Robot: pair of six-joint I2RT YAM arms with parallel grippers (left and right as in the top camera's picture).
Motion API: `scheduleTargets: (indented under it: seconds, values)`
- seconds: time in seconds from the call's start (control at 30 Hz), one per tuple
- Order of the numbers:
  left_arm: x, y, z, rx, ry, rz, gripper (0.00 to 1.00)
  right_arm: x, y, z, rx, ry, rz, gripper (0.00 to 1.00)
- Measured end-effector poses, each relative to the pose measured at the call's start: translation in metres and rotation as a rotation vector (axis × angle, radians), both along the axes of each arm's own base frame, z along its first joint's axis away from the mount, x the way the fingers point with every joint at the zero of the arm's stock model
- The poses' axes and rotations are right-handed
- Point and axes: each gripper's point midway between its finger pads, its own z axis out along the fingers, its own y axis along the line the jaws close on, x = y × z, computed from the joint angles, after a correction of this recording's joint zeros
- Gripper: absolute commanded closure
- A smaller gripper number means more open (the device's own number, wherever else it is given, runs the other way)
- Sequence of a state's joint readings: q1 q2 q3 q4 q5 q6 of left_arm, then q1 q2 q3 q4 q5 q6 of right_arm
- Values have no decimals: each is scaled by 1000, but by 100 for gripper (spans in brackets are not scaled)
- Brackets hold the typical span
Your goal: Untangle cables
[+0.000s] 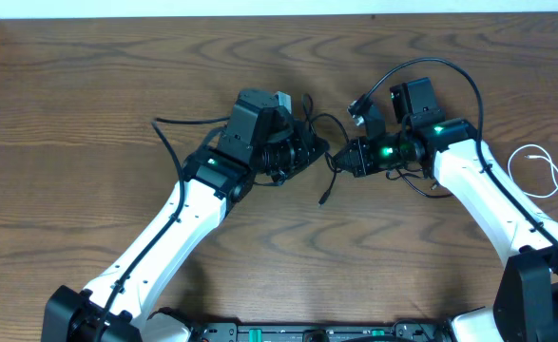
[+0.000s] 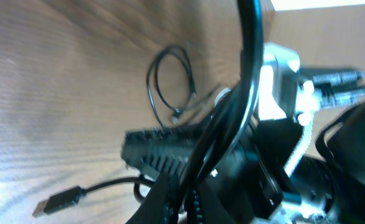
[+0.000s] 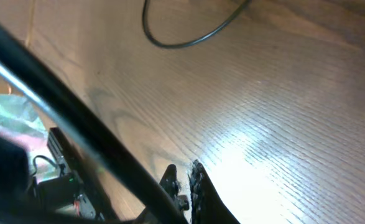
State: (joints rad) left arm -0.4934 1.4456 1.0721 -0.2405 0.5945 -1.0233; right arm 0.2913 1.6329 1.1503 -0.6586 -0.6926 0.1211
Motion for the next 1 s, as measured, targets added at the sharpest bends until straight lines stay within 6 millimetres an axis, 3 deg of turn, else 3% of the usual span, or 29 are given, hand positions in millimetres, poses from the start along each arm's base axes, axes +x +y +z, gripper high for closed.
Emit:
scheduleTargets:
  seconds: [0.3,0.5,0.67,0.87,1.0]
  values:
    - [-21,-18,14,-110,24,-151,93,22,-18,-9,-116,-36,-139,99]
    - [-43,-20,16,-128,-5,-302,93,53,-11,9,-60,-163,-189,99]
    - [-57,-18,10,-110,-22,-388,93,62,-12,13,-54,-191,-217,99]
    - [-70,-20,16,-140,-105,-509,93,66,-38,-2,-170,-145,-342,99]
    - [-87,-10,-1,-77,-66,-557,93,81,-76,-6,-229,-146,-470,99]
